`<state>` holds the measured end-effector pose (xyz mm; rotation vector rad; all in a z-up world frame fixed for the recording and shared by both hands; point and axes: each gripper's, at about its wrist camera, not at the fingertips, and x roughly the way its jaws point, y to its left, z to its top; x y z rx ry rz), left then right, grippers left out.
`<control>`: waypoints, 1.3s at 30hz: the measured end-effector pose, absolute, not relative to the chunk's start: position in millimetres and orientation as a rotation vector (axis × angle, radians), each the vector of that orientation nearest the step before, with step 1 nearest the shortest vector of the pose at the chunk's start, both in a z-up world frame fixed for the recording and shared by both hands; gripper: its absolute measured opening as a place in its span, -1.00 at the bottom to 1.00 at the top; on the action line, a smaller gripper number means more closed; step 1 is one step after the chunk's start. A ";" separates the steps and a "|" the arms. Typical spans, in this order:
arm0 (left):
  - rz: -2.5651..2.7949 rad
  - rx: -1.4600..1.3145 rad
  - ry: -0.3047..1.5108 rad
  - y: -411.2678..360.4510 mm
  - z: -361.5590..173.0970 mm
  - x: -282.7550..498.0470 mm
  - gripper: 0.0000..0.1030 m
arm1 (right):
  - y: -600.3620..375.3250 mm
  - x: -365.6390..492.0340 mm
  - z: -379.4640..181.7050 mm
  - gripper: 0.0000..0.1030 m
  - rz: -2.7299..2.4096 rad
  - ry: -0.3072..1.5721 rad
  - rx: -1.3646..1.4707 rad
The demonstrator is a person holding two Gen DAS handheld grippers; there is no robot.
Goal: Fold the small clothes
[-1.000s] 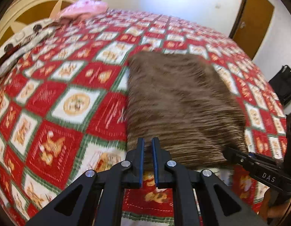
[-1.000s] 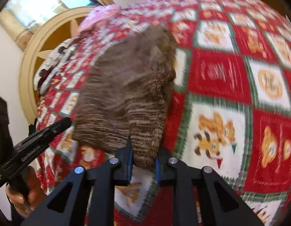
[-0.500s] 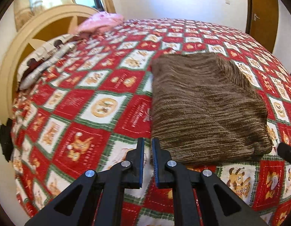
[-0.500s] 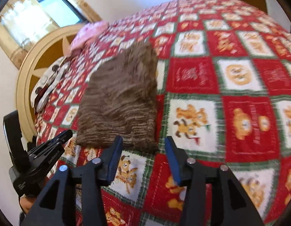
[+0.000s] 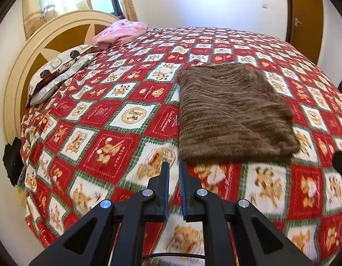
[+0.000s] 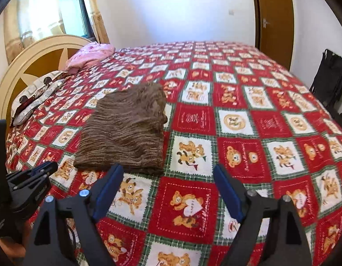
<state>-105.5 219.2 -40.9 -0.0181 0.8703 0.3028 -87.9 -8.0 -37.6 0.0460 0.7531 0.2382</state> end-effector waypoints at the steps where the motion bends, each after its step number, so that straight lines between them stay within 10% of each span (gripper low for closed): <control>1: 0.296 -0.018 0.858 218.5 -36.8 -112.6 -0.83 | -8.7 -93.7 -33.5 0.68 0.244 0.739 0.052; 14: 0.332 0.037 0.607 221.3 30.5 -210.9 -0.79 | -4.9 -174.9 32.3 0.79 0.256 0.457 0.082; 16: 0.364 0.061 0.563 218.5 39.5 -219.9 -0.50 | -2.5 -185.1 39.6 0.79 0.263 0.425 0.081; 18: 0.390 0.054 0.517 217.1 50.0 -229.7 0.51 | -1.7 -193.7 46.4 0.81 0.273 0.394 0.085; 19: 0.399 0.046 0.485 216.4 55.6 -235.5 0.65 | -1.7 -197.6 50.3 0.83 0.276 0.375 0.087; 39: 0.343 0.017 0.446 189.9 80.1 -267.5 0.73 | -17.0 -236.0 62.6 0.96 0.222 0.266 0.089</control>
